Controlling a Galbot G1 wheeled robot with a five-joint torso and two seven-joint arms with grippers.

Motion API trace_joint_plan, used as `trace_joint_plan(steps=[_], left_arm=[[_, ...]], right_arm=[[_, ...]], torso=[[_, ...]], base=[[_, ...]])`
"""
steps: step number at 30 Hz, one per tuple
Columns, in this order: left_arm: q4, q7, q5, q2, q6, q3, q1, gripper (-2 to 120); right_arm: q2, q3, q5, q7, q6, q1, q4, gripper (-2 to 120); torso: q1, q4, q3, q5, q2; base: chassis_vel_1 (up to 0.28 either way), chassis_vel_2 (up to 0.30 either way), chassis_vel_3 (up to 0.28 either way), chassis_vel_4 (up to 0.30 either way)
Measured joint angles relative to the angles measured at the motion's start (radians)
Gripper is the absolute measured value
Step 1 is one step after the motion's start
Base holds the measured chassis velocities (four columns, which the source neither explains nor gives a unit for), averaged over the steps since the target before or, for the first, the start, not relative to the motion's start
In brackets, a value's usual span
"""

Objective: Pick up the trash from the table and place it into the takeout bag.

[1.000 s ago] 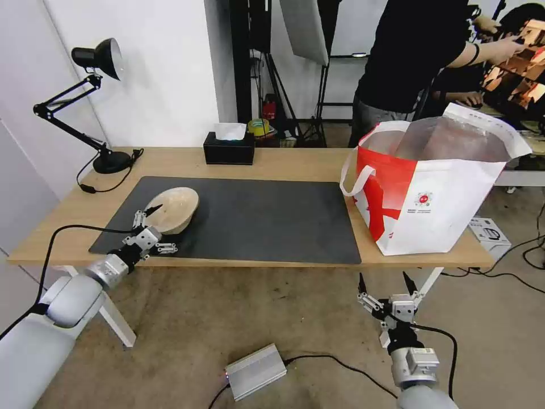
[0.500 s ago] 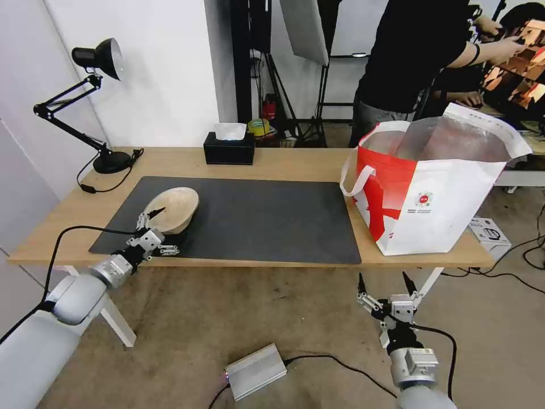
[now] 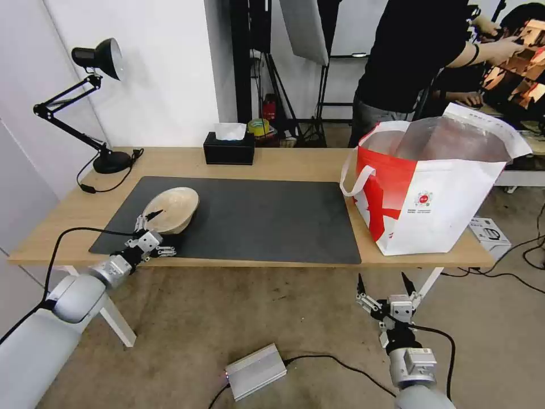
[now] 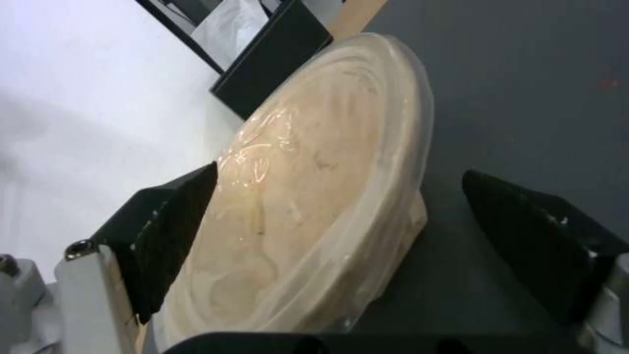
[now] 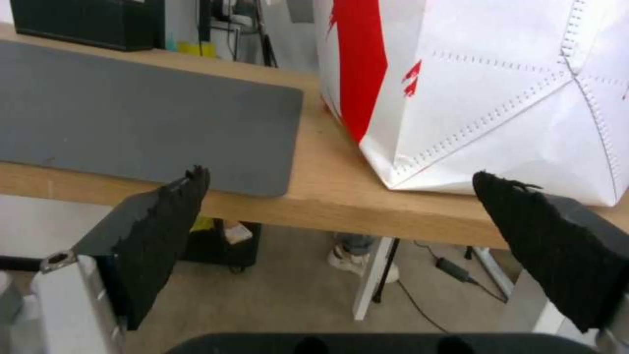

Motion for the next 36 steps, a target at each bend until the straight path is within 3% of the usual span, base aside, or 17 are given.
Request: trace_joint_plan(steps=[27, 36], left_arm=[[0.045, -0.001, 0.006, -0.001, -0.010, 0.008, -0.040, 99], [0.036, -0.005, 0.006, -0.004, -0.028, 0.004, -0.038, 67]], right_arm=[[0.006, -0.002, 0.000, 0.000, 0.000, 0.003, -0.014, 100], [0.011, -0.005, -0.003, -0.001, 0.000, 0.006, -0.017, 100]], torso=[[0.000, 0.0000, 0.000, 0.0000, 0.000], [0.000, 0.0000, 0.000, 0.0000, 0.000]], base=[[0.000, 0.000, 0.000, 0.000], [0.000, 0.000, 0.000, 0.000]])
